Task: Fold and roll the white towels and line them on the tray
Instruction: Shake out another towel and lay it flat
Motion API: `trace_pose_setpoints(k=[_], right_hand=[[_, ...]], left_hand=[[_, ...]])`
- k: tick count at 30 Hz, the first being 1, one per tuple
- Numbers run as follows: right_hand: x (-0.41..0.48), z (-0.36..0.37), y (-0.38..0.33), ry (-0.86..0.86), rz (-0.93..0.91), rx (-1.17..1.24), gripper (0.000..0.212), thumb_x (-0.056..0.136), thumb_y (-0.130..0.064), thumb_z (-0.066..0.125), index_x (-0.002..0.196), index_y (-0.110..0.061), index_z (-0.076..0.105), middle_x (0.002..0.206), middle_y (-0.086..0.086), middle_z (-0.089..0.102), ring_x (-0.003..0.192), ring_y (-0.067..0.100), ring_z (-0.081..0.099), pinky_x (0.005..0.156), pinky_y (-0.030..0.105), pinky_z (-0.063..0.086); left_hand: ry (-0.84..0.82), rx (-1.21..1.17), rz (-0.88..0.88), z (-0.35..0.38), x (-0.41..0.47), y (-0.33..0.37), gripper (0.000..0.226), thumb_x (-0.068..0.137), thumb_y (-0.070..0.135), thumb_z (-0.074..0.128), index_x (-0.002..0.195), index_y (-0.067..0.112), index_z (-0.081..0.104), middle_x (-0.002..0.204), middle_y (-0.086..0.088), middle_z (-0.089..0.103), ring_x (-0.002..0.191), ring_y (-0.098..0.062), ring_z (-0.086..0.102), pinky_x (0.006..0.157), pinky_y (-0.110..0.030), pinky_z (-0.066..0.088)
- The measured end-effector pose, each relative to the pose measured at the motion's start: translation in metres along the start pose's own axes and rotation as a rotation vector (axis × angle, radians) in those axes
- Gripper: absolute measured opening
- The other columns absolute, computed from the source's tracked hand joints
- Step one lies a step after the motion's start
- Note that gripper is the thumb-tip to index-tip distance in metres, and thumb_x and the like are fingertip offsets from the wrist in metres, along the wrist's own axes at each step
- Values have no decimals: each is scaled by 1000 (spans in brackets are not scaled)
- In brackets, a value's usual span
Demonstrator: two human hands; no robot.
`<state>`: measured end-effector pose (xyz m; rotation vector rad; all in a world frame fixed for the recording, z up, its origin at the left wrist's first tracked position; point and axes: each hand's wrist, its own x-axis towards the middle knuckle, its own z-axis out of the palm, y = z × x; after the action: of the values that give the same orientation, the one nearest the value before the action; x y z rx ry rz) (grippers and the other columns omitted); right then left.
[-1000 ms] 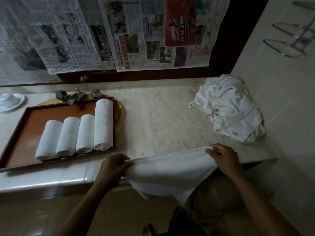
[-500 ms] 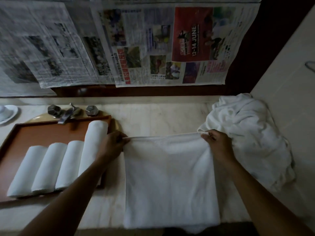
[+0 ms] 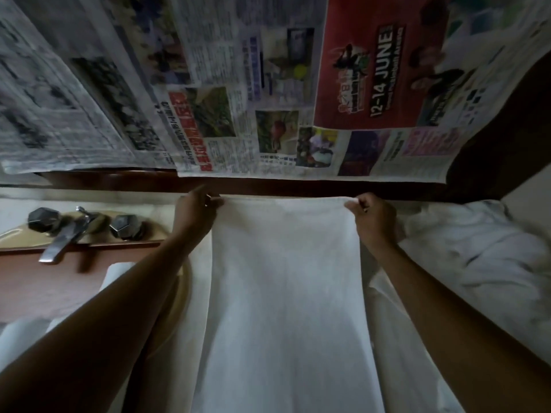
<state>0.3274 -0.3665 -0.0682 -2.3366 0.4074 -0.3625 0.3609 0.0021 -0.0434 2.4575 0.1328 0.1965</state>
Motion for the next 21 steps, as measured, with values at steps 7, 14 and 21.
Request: trace_pose_setpoints(k=[7, 14, 21], right_hand=[[-49, 71, 36, -31, -77, -253, 53, 90, -26, 75, 137, -9, 56, 136, 16, 58, 126, 35, 53, 104, 48, 46], [-86, 114, 36, -207, -446, -386, 54, 103, -46, 44, 152, -21, 47, 163, 9, 35, 153, 28, 26, 122, 54, 22], [-37, 82, 71, -252, -249, -537, 67, 104, -52, 15, 161, -17, 25, 170, 3, 15, 157, 21, 12, 125, 57, 12]], left_hand=[[-53, 187, 98, 88, -66, -17, 50, 99, 30, 61, 145, 16, 49, 149, -10, 51, 138, -29, 44, 114, -47, 36], [-290, 318, 323, 146, -81, -22, 66, 107, 57, 20, 164, 23, 15, 171, 1, 6, 158, -16, -1, 129, -42, 4], [-259, 392, 243, 118, -32, -74, 66, 108, 58, 19, 164, 25, 8, 171, 4, 0, 157, -12, -5, 128, -42, 5]])
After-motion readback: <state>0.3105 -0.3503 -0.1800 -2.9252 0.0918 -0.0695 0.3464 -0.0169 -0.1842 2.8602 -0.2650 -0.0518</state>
